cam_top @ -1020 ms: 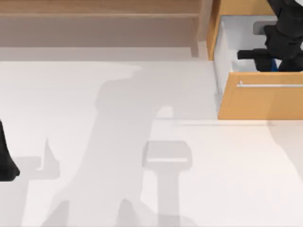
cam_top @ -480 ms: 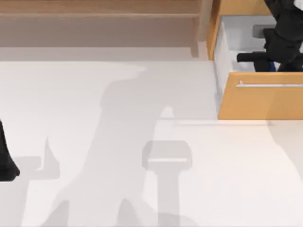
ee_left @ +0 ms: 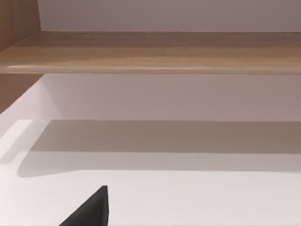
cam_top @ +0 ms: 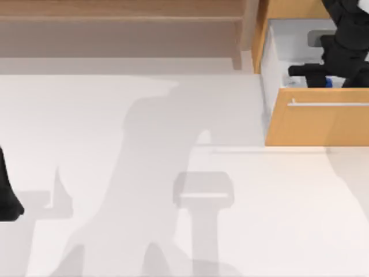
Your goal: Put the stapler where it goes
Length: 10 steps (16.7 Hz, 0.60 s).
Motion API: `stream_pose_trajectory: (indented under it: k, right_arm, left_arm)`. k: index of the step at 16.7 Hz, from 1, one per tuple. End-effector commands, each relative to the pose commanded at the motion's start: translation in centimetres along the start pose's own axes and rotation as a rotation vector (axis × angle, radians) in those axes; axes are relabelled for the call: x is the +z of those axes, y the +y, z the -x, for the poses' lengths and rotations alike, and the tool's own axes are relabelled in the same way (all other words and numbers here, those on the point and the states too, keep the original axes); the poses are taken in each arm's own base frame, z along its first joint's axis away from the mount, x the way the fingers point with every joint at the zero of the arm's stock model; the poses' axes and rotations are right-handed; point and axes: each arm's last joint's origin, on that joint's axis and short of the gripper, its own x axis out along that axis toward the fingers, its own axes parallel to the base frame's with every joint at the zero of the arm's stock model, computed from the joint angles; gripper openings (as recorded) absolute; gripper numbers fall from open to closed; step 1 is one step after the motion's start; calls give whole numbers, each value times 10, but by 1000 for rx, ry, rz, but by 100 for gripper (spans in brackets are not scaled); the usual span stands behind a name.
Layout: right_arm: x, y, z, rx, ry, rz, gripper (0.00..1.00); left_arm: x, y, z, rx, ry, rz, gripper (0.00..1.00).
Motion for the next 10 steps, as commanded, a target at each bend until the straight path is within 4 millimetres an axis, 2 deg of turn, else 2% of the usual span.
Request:
stream_pose_trajectory:
  k: [4, 10]
  right_arm:
    - [0, 0, 0, 0, 0, 0, 98]
    - [0, 0, 0, 0, 0, 0, 100]
  left_arm:
    - [0, 0, 0, 0, 0, 0, 100]
    - [0, 0, 0, 0, 0, 0, 100]
